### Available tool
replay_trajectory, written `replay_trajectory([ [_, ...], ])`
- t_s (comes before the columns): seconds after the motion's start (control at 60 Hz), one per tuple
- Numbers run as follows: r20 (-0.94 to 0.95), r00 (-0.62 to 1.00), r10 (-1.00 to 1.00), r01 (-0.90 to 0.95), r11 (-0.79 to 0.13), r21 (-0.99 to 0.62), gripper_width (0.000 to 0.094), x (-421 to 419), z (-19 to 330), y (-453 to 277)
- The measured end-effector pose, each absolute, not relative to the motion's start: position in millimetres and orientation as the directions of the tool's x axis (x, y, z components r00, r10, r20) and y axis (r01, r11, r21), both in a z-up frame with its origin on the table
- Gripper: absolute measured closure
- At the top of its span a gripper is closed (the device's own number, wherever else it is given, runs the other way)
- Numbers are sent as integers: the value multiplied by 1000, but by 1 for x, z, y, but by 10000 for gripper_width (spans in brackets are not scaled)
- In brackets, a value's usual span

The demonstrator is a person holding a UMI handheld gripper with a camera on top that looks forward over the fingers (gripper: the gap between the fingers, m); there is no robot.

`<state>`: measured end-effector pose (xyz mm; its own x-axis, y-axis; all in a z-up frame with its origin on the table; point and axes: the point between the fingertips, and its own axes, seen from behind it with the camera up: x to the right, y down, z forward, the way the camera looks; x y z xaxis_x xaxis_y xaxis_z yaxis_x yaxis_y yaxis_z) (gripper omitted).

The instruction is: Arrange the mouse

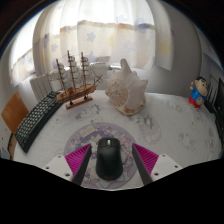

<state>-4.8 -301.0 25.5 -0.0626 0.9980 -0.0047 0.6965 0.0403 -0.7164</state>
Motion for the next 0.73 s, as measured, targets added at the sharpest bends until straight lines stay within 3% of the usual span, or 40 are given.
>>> replay_trajectory([
  [0.233, 38, -21, 999, 718, 42, -695, 86, 66, 149, -303],
  [0.35, 70, -13, 997, 726, 58, -685, 91, 111, 188, -308],
  [0.733, 78, 49, 996, 702, 22, -712, 82, 148, 209, -311],
])
